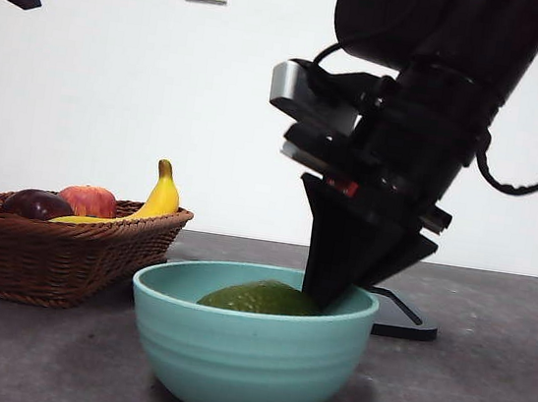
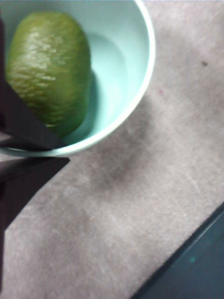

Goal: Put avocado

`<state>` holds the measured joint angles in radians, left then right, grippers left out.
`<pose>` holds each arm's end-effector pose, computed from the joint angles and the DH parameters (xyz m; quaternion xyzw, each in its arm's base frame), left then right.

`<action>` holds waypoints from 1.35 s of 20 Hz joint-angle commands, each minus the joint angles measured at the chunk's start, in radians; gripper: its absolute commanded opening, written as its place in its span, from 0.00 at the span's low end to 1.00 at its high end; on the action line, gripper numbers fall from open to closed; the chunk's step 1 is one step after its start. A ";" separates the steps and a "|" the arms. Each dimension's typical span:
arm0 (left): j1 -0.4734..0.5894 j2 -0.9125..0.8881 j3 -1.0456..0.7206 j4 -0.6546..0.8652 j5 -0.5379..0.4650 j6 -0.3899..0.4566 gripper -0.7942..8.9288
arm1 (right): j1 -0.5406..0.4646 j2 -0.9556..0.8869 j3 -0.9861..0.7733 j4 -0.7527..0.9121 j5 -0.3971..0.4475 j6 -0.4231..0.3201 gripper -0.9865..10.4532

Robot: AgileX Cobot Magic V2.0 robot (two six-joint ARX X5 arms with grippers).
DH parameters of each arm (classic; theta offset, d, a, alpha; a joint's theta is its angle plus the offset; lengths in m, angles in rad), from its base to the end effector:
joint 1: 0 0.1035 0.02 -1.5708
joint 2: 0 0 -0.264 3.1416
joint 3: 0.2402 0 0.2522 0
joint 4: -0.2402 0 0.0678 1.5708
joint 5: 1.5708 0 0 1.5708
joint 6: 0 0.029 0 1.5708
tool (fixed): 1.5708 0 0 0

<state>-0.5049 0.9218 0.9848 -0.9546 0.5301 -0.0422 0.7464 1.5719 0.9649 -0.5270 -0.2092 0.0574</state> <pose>0.1325 -0.0900 0.3169 -0.0220 0.4405 -0.4372 0.7838 0.2135 0.2057 0.1899 -0.1210 0.5288 0.3728 0.7528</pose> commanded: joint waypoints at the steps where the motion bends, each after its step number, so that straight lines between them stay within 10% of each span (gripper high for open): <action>1: -0.007 0.007 0.009 0.005 0.006 0.013 0.47 | 0.010 0.014 0.088 -0.048 0.002 0.018 0.10; 17: -0.007 0.006 0.009 0.005 0.006 0.012 0.47 | -0.276 0.352 0.646 -0.158 0.008 -0.040 0.10; 27: -0.007 0.006 0.009 0.005 0.006 0.012 0.47 | -0.323 0.496 0.676 -0.119 0.000 -0.040 0.10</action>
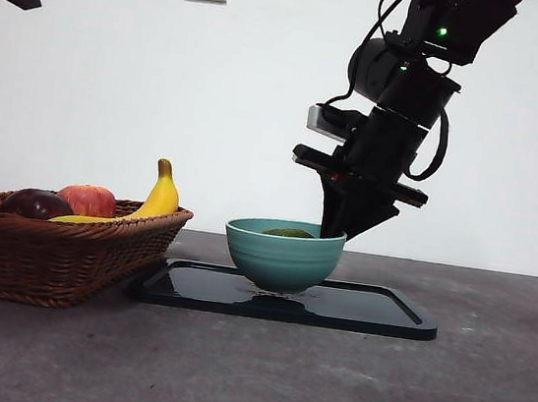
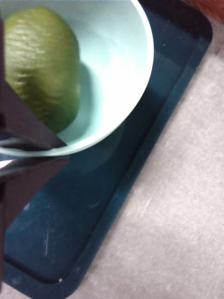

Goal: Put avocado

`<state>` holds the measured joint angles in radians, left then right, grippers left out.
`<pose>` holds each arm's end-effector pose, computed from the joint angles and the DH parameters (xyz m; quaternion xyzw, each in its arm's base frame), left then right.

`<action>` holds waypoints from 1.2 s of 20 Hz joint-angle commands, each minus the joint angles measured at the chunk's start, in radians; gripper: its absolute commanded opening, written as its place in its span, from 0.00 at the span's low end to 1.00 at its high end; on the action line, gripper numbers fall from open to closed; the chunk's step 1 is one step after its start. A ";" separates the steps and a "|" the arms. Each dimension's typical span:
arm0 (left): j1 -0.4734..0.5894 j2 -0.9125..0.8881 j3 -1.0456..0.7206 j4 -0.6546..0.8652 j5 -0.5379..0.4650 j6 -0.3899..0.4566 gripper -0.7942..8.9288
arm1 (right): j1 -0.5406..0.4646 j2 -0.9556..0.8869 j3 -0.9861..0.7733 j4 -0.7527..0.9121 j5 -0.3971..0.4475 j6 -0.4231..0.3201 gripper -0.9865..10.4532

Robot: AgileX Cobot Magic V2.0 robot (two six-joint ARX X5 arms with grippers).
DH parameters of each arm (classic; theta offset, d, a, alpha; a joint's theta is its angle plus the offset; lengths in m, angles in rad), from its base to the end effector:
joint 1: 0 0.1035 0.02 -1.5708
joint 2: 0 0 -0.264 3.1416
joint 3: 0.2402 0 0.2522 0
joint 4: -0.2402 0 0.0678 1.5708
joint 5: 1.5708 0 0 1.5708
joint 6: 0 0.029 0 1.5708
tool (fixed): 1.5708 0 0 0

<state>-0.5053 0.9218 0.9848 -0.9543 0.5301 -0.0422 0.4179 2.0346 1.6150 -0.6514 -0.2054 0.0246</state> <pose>0.1324 -0.0900 0.3169 -0.0219 0.4403 -0.4374 0.7838 0.3927 0.1809 0.2102 -0.0440 0.5106 0.2574 0.8192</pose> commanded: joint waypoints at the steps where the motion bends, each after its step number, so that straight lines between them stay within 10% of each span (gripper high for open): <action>1: -0.006 0.006 0.009 0.005 0.006 0.012 0.47 | 0.006 0.043 0.026 0.006 -0.004 -0.007 0.10; 12: -0.006 0.006 0.009 0.004 0.005 0.012 0.47 | -0.003 0.015 0.029 -0.015 -0.001 0.048 0.27; 24: -0.006 0.006 0.009 0.005 0.005 0.013 0.47 | -0.014 -0.502 0.015 -0.298 -0.013 0.012 0.27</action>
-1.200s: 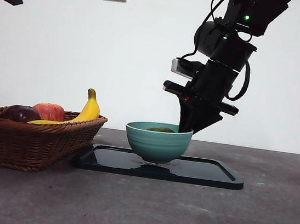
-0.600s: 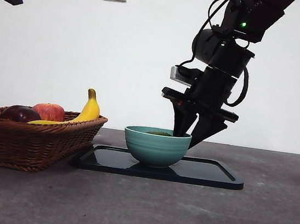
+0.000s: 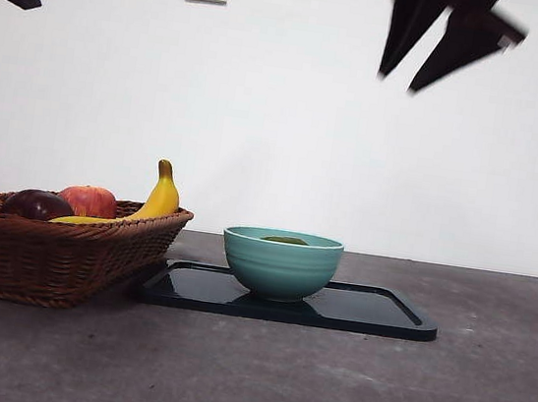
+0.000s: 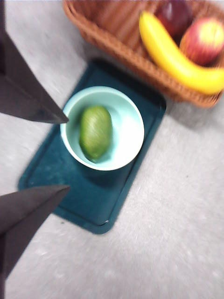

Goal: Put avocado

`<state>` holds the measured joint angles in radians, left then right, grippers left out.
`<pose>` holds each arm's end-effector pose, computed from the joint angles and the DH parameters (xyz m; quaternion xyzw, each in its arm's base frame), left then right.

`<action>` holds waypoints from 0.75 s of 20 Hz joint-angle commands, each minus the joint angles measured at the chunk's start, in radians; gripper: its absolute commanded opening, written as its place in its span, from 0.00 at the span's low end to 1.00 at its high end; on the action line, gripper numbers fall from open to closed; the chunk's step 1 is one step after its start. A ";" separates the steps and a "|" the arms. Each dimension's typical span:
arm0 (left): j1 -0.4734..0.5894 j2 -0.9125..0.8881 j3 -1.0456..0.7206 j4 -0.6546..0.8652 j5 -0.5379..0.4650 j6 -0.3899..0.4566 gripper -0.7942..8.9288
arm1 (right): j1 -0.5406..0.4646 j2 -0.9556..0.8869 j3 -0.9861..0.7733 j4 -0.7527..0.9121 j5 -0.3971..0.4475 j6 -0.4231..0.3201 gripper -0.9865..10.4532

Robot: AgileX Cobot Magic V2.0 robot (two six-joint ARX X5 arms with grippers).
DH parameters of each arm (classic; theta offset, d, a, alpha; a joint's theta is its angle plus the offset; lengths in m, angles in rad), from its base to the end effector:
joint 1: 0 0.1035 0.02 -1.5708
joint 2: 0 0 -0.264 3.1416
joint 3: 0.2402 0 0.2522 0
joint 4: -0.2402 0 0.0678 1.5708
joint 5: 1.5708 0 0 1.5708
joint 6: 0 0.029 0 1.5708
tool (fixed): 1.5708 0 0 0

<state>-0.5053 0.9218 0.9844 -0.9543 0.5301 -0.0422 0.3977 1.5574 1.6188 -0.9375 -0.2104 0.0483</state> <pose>0.1324 -0.0900 0.3168 -0.0219 0.4405 -0.4373 0.7837 0.2916 0.1291 0.3685 -0.0188 0.4287 0.2608 0.8648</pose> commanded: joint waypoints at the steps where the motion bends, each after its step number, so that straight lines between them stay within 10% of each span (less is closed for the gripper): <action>1: -0.006 0.006 0.009 0.005 0.005 0.013 0.47 | 0.009 -0.070 -0.008 -0.021 -0.021 -0.011 0.27; 15: -0.006 0.006 0.009 0.005 0.005 0.012 0.47 | 0.266 -0.792 -0.655 0.105 -0.033 0.033 0.27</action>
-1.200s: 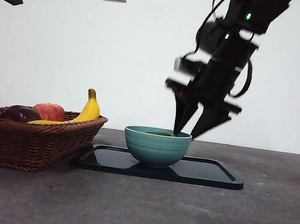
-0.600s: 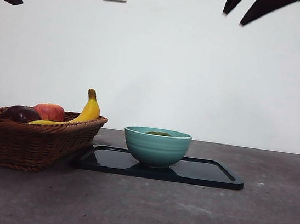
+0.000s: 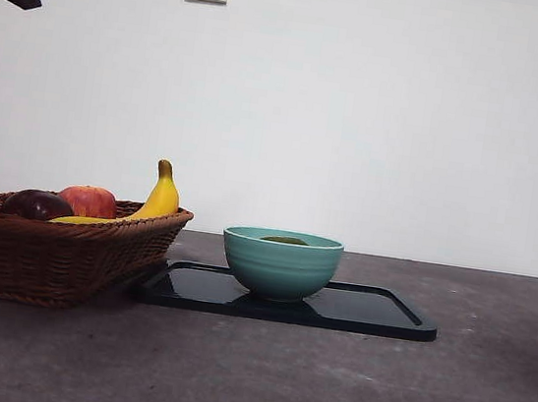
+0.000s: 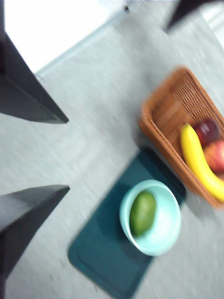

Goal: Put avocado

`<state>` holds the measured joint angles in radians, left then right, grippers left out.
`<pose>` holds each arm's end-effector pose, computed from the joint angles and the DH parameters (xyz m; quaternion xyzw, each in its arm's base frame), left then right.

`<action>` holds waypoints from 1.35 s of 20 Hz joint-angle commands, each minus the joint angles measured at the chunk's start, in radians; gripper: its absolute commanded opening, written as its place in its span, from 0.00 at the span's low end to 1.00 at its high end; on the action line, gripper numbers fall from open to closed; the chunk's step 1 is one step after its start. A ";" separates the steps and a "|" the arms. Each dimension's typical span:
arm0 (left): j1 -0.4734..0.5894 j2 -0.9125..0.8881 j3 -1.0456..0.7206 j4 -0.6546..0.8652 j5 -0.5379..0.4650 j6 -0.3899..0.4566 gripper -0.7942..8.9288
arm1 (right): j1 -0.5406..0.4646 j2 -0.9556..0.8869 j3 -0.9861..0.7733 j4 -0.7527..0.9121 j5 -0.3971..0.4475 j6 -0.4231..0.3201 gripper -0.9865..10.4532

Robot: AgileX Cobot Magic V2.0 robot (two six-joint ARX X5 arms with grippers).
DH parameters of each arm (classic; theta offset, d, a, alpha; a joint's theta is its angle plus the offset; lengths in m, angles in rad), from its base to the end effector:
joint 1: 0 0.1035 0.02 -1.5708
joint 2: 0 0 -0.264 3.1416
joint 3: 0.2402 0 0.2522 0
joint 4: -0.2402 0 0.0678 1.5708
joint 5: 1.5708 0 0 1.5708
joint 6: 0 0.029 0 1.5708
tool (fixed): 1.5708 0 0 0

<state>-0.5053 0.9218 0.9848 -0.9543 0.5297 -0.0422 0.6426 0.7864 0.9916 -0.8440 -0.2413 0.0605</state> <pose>0.1324 -0.0900 0.3169 -0.0218 0.4403 -0.4372 0.7839 0.1064 0.0883 0.3418 -0.0366 0.3198 0.3966 0.8597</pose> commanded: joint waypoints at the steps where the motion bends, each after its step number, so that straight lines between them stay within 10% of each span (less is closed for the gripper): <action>1: -0.006 0.006 0.009 0.005 0.006 0.012 0.47 | 0.032 -0.045 -0.055 0.014 -0.002 0.021 0.27; 11: -0.006 0.006 0.009 0.005 0.006 0.012 0.46 | 0.049 -0.082 -0.090 0.043 -0.058 0.030 0.27; 15: -0.006 0.006 0.009 0.005 0.006 0.012 0.09 | 0.049 -0.082 -0.090 0.043 -0.105 0.029 0.09; 27: -0.006 0.006 0.009 0.005 0.006 0.012 0.10 | 0.049 -0.083 -0.090 0.044 -0.106 0.029 0.09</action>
<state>-0.5053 0.9218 0.9844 -0.9543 0.5301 -0.0418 0.6819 0.6998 0.8913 -0.8097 -0.3447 0.0834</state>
